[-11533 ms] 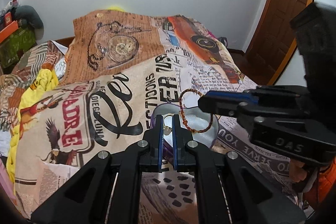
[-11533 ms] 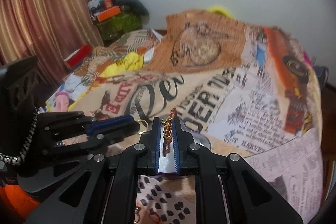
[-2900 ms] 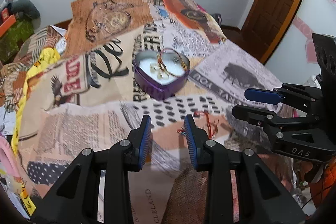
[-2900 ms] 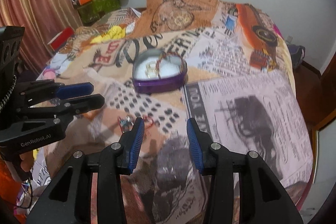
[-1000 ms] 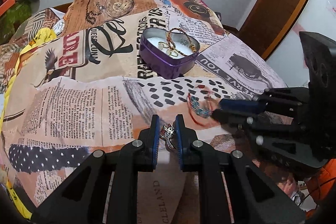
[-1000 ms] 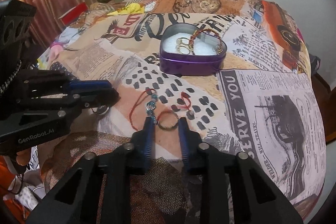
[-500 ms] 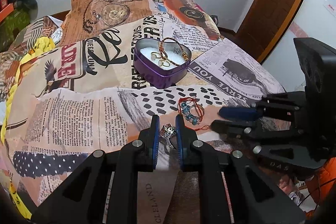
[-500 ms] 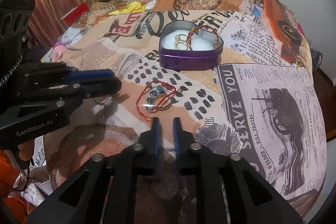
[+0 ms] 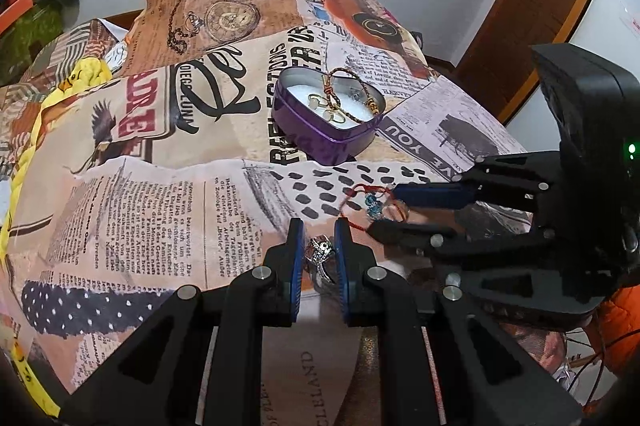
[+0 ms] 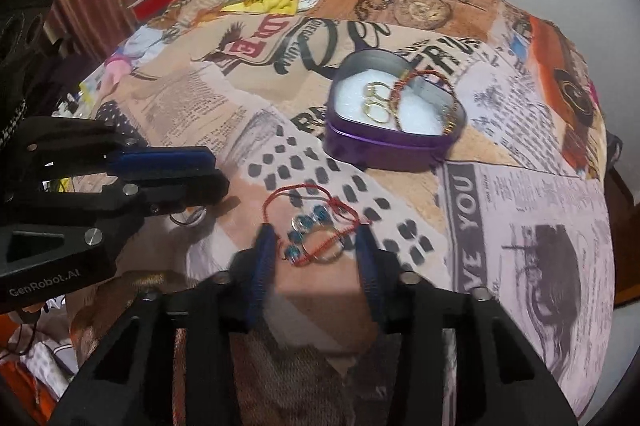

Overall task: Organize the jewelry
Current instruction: 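Hold the silver ring in the left tool while the right tool hovers over the red-string bracelets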

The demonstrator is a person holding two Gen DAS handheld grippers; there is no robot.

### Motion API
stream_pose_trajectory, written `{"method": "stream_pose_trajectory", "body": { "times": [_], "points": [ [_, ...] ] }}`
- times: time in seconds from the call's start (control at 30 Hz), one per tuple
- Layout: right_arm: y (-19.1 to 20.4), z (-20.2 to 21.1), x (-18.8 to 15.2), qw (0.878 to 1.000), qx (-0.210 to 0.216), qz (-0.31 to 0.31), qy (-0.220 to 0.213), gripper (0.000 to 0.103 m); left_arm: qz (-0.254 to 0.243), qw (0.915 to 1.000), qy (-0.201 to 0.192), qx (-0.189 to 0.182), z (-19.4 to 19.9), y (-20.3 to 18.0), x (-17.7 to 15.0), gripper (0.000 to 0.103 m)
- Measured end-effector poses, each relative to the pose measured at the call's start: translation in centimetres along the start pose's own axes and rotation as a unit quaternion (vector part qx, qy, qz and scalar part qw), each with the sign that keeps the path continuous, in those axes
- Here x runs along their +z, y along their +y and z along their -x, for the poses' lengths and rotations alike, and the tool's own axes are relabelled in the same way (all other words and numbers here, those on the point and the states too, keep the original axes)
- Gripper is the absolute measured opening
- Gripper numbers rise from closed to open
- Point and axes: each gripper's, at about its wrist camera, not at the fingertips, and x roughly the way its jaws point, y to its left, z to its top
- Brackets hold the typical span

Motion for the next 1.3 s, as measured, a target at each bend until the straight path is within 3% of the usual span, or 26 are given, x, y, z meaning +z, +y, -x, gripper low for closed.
{"method": "stream_pose_trajectory", "body": {
  "times": [0.2, 0.27, 0.6, 0.67, 0.8, 0.9, 1.3],
  "points": [
    [-0.1, 1.0, -0.4, 1.000, -0.011, -0.008, -0.017, 0.022, -0.002, 1.0000, 0.000, 0.002, 0.0, -0.1, 0.0, 0.014],
    [-0.3, 1.5, -0.6, 1.000, -0.011, -0.014, -0.019, 0.012, -0.004, 1.0000, -0.002, 0.003, 0.1, -0.2, 0.1, 0.014],
    [-1.3, 3.2, -2.8, 0.999, -0.021, -0.036, -0.022, 0.011, -0.017, 0.9998, -0.004, 0.005, 0.4, -1.4, 0.2, 0.014],
    [-1.5, 3.7, -2.8, 0.999, -0.013, -0.043, -0.026, 0.011, -0.017, 0.9998, -0.004, 0.005, 0.4, -1.6, 0.2, 0.014],
    [-1.2, 3.7, -2.3, 0.997, 0.049, -0.061, -0.017, 0.012, -0.019, 0.9998, -0.007, 0.005, 0.7, -1.8, 0.2, 0.014],
    [0.1, 2.4, -2.0, 0.997, 0.057, -0.050, 0.001, 0.012, -0.020, 0.9997, -0.011, 0.008, 1.0, -1.6, 0.1, 0.014],
    [1.3, 0.1, -0.1, 0.999, 0.003, -0.030, 0.013, 0.019, 0.001, 0.9998, -0.015, 0.014, 1.5, 0.5, -0.4, 0.014]
  ]
}}
